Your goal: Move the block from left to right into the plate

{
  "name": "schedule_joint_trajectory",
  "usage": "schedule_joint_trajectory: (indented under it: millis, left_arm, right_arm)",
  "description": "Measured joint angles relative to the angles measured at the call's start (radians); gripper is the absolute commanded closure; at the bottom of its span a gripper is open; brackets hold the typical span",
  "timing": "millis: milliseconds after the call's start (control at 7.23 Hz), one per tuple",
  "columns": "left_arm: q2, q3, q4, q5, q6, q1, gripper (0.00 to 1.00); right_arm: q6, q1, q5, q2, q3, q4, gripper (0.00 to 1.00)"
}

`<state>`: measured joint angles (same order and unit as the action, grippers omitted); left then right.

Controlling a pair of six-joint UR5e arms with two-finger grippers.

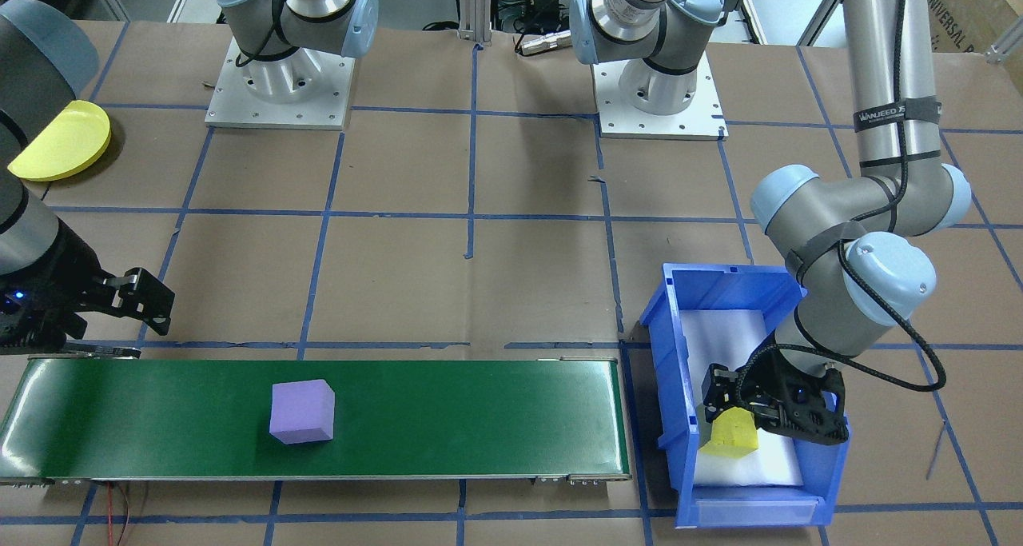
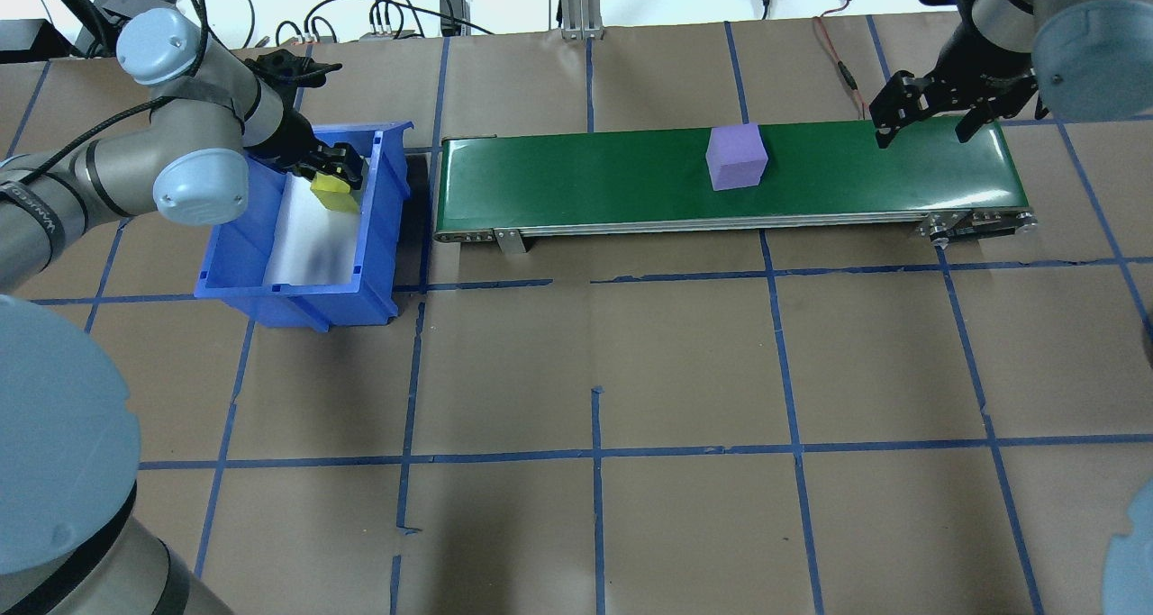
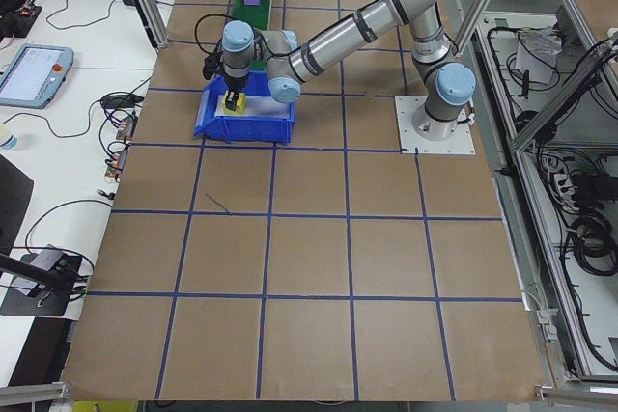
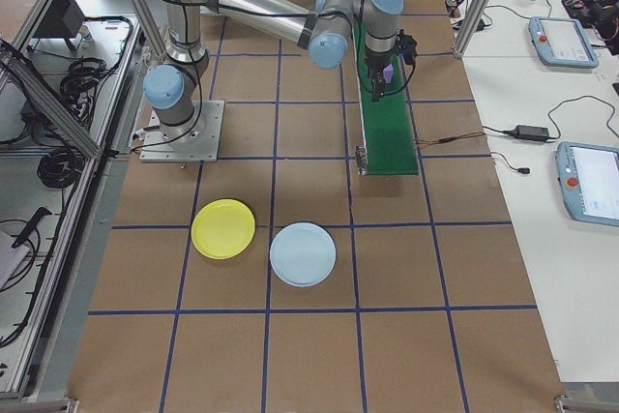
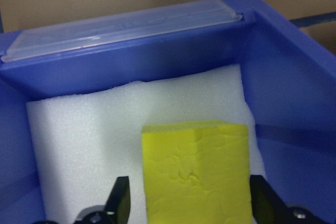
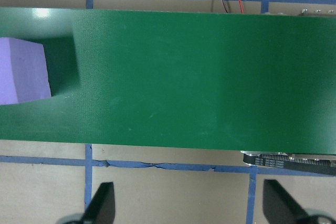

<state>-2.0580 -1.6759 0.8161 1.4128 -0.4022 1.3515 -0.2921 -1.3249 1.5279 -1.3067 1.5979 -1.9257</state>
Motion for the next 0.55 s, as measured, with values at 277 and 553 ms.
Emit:
schedule_joint_trajectory:
  millis: [277,553]
  left_arm:
    - [0.014,0.015,-0.004,-0.001,0.000,0.000,0.47]
    - [0.107,0.024,0.008,-0.013,0.005,0.003,0.47]
  right_arm:
    - [0.012,0.001,0.000,0.016,0.009,-0.027,0.00]
    - [0.025,0.002,-0.014,0.045,0.006,-0.042,0.04]
